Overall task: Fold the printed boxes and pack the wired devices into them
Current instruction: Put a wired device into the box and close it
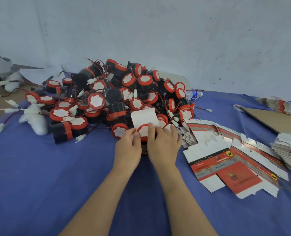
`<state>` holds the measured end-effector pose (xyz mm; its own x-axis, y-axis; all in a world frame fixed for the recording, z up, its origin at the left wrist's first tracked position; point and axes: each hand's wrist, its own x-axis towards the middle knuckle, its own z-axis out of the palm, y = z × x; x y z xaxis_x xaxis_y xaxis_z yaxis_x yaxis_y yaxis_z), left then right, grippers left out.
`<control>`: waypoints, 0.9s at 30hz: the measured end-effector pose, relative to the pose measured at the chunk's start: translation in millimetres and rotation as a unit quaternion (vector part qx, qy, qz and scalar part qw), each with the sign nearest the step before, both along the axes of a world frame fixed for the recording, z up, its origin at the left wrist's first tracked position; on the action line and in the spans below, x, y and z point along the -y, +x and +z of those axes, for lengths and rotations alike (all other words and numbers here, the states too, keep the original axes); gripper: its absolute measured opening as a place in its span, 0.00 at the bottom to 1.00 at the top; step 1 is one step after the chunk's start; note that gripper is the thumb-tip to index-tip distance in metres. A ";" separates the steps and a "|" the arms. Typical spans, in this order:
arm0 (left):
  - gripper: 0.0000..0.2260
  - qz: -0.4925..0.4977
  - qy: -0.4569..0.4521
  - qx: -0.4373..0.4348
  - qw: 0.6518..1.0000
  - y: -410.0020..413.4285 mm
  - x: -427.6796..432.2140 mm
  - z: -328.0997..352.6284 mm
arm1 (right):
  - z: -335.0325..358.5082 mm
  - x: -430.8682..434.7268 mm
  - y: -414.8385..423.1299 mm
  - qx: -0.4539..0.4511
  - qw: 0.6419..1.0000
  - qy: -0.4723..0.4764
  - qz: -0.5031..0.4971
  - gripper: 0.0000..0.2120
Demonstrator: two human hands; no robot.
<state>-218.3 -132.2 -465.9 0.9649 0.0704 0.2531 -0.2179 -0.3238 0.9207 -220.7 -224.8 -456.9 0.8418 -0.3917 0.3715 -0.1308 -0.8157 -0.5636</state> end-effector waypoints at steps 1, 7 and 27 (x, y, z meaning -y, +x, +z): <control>0.14 0.001 -0.004 0.000 1.000 -0.1 0.3 0.1 | 0.3 -1.3 0.2 0.006 1.000 -0.003 -0.010 0.23; 0.14 0.040 -0.006 0.032 0.999 -1.6 2.4 1.3 | 8.5 -9.0 -1.3 -0.003 1.000 0.024 0.001 0.22; 0.13 0.021 0.005 -0.066 0.998 1.1 5.6 -7.5 | 3.9 -1.9 -4.1 -0.093 0.983 -0.155 0.027 0.16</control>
